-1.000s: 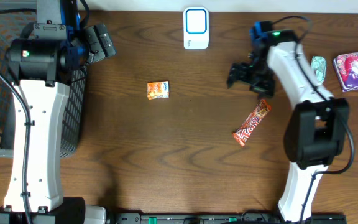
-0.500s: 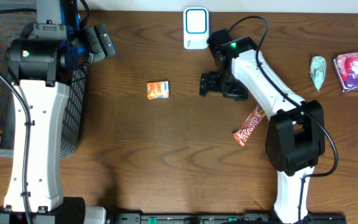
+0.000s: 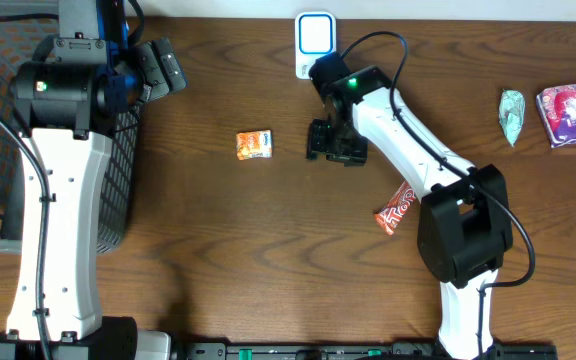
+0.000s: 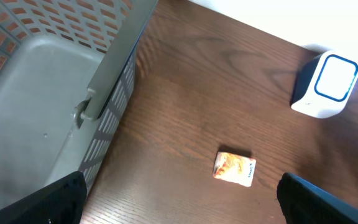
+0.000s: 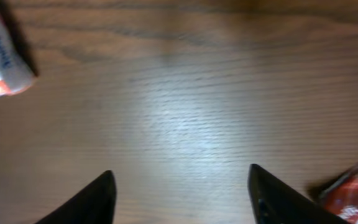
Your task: Scan the item barcode
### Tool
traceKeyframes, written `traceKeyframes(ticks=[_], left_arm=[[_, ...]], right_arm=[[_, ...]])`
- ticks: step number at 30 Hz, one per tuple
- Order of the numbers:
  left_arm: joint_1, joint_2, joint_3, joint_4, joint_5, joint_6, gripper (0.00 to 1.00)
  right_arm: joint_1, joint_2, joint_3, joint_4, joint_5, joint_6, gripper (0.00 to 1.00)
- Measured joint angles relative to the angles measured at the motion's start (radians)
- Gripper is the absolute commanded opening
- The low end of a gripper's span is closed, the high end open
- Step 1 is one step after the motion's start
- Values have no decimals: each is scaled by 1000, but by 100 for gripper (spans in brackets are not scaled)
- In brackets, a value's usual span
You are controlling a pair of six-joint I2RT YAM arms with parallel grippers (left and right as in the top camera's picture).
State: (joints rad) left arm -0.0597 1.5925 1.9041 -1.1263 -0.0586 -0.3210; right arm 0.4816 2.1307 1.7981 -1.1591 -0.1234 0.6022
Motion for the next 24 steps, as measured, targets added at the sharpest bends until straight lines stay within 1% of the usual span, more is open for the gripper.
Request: traceKeyframes(ticks=[5,9,13,16,21,24], left_arm=[[0,0,0,0,0,0,98],[0,0,0,0,0,0,98],[0,0,0,0,0,0,98],[0,0,0,0,0,0,98],[0,0,0,0,0,0,98],[0,0,0,0,0,0,98]], right_arm=[[12,0,0,14,-19,26,88],[14,0,0,15,-15,80,87],[16,0,-2,19,-11,111,89],[18,0,-7,19,-5,125,95],[33,0,-8,20,1,129,94],[38,0,-9,24,8,131,98]])
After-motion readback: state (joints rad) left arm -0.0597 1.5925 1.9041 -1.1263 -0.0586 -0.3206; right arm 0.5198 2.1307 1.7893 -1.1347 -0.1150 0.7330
